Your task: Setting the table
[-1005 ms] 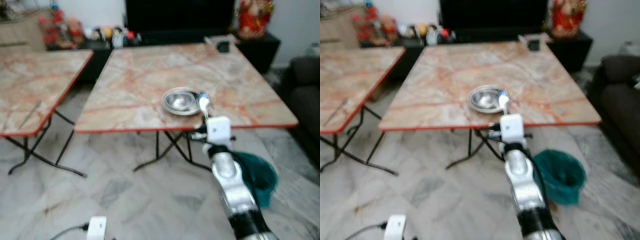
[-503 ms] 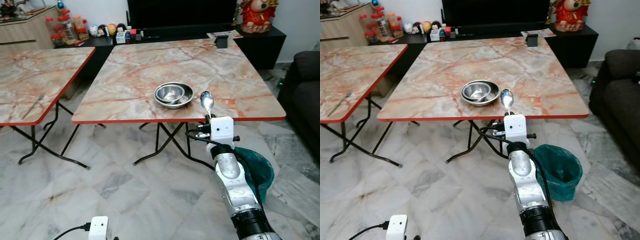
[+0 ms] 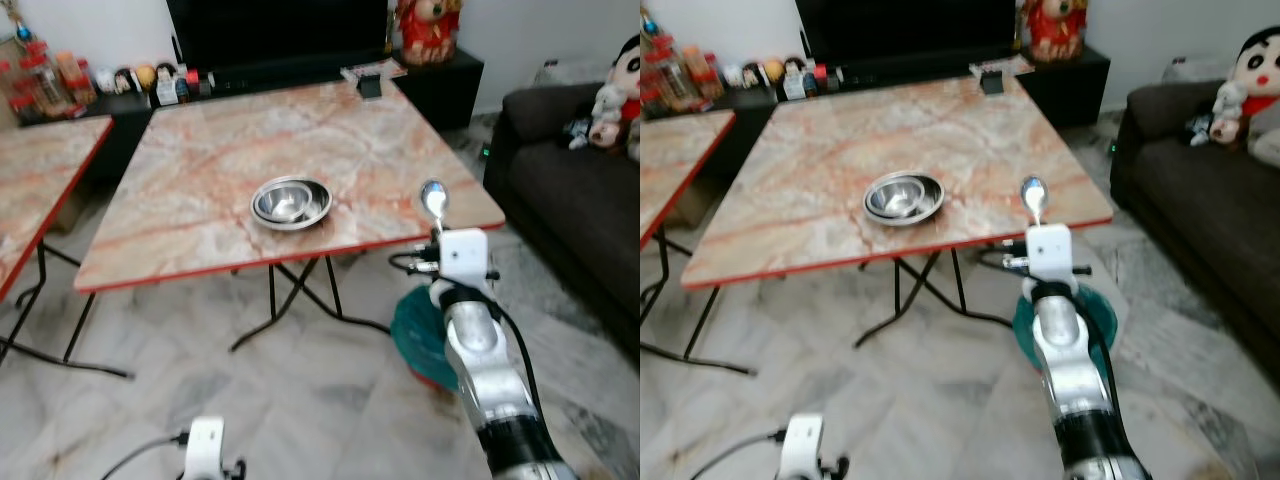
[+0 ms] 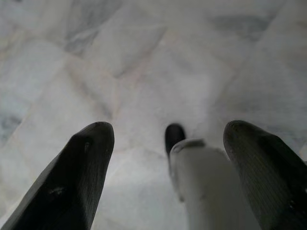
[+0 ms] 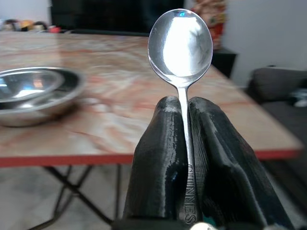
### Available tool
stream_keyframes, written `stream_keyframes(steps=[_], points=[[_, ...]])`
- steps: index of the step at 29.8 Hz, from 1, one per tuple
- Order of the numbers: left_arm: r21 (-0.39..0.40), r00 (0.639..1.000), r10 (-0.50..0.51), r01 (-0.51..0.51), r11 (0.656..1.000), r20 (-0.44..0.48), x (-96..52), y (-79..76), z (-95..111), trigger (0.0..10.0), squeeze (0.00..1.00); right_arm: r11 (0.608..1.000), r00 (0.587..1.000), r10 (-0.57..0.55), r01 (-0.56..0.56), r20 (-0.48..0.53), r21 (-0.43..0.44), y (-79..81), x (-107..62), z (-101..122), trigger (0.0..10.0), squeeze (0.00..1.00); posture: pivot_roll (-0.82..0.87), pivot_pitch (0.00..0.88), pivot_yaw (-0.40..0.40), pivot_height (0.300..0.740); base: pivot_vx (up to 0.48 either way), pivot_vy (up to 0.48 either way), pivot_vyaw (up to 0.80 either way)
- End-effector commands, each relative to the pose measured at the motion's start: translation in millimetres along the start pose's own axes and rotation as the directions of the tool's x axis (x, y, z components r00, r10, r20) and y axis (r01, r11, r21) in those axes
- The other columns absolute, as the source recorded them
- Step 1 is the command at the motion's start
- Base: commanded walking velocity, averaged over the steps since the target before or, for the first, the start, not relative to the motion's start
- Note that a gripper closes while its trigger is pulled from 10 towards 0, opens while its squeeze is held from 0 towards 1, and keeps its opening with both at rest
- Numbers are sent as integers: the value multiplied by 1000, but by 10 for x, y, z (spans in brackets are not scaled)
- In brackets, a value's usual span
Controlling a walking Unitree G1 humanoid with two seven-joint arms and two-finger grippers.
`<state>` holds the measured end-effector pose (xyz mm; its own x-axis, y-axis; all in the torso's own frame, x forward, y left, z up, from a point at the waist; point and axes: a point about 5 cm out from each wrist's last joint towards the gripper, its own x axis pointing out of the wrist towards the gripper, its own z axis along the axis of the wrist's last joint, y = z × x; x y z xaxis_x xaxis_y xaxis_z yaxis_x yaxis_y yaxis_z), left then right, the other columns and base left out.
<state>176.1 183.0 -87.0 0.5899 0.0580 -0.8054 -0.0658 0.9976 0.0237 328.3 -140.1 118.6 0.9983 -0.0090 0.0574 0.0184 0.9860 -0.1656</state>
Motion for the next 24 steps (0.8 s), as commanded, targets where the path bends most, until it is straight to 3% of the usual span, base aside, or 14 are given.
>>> stream_keyframes(steps=[1,24], points=[[-8,1000,22,-22,1000,-3,-6,80,-8,10000,0,1000,999,28,-29,29,2,74,28,76,10000,0,-28,20,73,740,368,0,0],[-8,1000,19,-19,1000,-2,-4,62,-3,10000,0,996,998,68,-66,17,-59,117,26,57,10000,0,-28,22,68,740,363,0,0]])
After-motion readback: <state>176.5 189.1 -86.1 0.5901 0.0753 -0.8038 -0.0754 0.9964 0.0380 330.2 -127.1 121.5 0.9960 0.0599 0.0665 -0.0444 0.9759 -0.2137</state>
